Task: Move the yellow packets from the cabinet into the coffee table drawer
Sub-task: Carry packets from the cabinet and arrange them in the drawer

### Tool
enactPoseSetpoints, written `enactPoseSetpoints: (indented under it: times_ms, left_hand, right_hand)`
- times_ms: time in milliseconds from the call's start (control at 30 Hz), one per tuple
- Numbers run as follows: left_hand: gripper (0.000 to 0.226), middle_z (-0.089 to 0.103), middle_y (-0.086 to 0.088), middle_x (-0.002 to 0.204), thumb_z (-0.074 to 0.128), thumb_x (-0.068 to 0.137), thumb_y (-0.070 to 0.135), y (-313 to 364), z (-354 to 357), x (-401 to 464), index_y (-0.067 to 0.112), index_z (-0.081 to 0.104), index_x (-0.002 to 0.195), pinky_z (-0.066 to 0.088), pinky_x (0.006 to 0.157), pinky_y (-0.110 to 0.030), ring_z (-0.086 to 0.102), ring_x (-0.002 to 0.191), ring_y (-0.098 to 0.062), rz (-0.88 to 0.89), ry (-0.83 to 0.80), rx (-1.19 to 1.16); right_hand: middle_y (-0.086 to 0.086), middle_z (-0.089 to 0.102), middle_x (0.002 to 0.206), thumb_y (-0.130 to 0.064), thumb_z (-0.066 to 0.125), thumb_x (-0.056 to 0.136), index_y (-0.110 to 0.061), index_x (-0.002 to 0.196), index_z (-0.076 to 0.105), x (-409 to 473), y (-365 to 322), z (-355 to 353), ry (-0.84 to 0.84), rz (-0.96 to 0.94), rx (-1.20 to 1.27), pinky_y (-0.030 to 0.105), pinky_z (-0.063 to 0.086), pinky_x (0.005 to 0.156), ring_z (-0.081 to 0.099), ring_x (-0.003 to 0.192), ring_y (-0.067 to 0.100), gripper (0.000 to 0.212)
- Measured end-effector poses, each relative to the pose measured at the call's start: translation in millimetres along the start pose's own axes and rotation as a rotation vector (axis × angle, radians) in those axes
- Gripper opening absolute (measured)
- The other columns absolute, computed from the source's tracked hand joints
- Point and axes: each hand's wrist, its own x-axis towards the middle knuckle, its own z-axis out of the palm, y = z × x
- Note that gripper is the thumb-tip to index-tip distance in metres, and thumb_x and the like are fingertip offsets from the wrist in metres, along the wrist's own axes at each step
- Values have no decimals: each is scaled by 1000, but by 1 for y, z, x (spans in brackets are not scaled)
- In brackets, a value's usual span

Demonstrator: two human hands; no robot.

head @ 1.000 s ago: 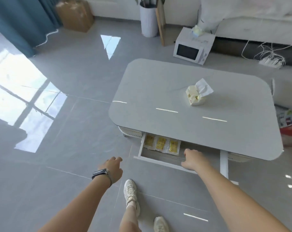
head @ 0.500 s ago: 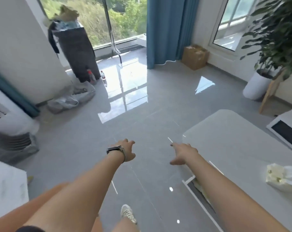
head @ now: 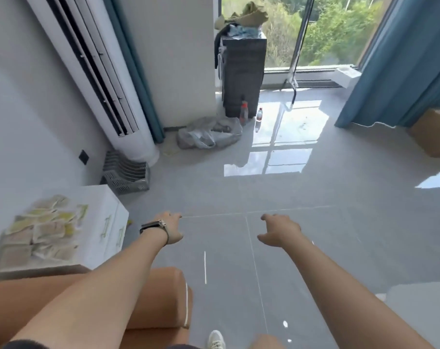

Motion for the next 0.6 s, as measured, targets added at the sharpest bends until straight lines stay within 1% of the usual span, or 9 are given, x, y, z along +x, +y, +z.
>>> enactPoseSetpoints:
  times_ms: [67, 167, 333, 433, 533, 600]
  left_hand:
    - [64, 40, -5, 145, 49, 88, 43, -28, -3, 11, 31, 30, 148, 44, 102, -41, 47, 129, -29, -53, 10, -31]
    - [66, 40, -6, 145, 49, 89, 43, -66, -7, 34, 26, 29, 149, 43, 103, -42, 46, 129, -30, -130, 5, -105]
    - [68, 32, -3, 152, 47, 89, 45, -123, -7, 80, 24, 25, 150, 42, 104, -44, 39, 135, -28, -288, -45, -264]
    - [67, 33, -3, 152, 48, 87, 44, -143, -11, 118, 23, 28, 148, 42, 104, -45, 40, 134, -27, -371, -85, -319]
    - [69, 31, 0, 153, 47, 86, 43, -156, -23, 152, 27, 25, 150, 41, 105, -45, 39, 135, -26, -419, -78, -410]
    - [71, 30, -1, 153, 47, 86, 43, -170, -30, 167, 28, 24, 151, 41, 105, -45, 38, 136, -27, -460, -83, -472]
  right_hand:
    - [0, 44, 142, -43, 55, 90, -28, 145, 33, 27, -30, -14, -6, -56, -46, 42, 44, 94, 38, 133, 25, 61]
    - [2, 46, 139, -44, 55, 90, -27, 147, 30, 73, -71, -35, -23, -143, -123, 42, 45, 94, 38, 132, 26, 64]
    - [6, 46, 139, -44, 57, 89, -28, 149, 27, 162, -134, -71, -41, -276, -160, 43, 44, 100, 39, 131, 29, 69]
    - [5, 47, 137, -41, 56, 90, -27, 149, 26, 217, -167, -92, -45, -328, -189, 39, 44, 96, 40, 130, 28, 67]
    - [5, 48, 136, -39, 56, 90, -26, 149, 27, 269, -202, -117, -44, -403, -276, 38, 44, 94, 41, 129, 27, 67]
    - [4, 48, 136, -39, 55, 91, -25, 149, 27, 297, -230, -132, -51, -454, -356, 38, 44, 93, 41, 129, 27, 66]
